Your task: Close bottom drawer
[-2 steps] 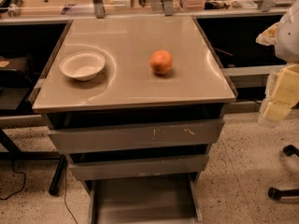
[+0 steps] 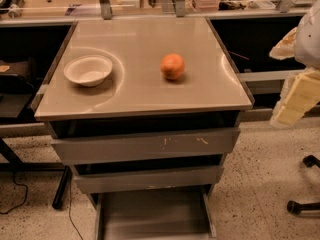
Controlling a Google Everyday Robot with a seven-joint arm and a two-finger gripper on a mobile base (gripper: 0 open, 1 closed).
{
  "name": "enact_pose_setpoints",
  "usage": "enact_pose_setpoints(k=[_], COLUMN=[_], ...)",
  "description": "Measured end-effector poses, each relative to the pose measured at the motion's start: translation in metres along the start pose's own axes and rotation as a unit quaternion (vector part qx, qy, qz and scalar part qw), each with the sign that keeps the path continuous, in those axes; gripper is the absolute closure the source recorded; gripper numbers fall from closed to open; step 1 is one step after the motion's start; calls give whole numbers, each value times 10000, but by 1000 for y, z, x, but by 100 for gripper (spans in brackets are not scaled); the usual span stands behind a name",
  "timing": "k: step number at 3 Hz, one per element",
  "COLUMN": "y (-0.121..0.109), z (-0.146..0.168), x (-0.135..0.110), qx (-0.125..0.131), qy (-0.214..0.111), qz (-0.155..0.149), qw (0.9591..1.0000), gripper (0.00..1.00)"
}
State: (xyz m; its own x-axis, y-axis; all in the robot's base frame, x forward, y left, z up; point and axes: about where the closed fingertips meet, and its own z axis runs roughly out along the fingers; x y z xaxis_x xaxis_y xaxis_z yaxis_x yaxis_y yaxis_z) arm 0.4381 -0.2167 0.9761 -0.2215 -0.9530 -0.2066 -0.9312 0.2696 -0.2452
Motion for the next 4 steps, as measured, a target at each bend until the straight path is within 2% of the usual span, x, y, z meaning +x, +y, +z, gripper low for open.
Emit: enact_pose_setpoints(k=[3, 4], y=[0, 15], z=[0, 5], x=[0, 3], qx=[1, -25], qy=[0, 20], qz=[0, -106], qw=[10000, 9999], gripper=[88, 100])
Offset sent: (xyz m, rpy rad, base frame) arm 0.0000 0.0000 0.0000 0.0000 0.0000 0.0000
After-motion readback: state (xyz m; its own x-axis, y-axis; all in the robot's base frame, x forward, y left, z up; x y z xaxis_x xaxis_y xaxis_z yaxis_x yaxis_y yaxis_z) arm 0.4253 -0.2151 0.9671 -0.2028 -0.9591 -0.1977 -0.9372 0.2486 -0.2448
